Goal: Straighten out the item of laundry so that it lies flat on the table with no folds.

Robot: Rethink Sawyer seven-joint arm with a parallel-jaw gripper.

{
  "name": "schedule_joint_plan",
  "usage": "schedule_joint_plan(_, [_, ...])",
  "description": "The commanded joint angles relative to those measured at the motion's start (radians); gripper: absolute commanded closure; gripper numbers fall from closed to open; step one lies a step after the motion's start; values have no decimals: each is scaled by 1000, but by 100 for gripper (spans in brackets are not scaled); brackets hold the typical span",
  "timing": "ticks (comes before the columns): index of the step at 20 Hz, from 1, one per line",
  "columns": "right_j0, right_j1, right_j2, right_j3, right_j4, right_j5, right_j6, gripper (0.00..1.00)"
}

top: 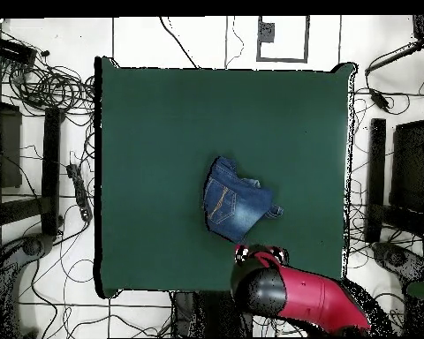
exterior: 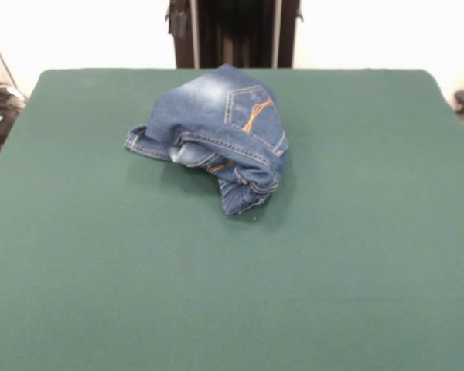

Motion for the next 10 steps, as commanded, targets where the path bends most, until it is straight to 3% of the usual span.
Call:
schedule_joint_plan(1, [31,80,108,-27,-33,-68,86,100])
schedule_joint_plan(10, [25,119,125,-41,-50,-126,92,100])
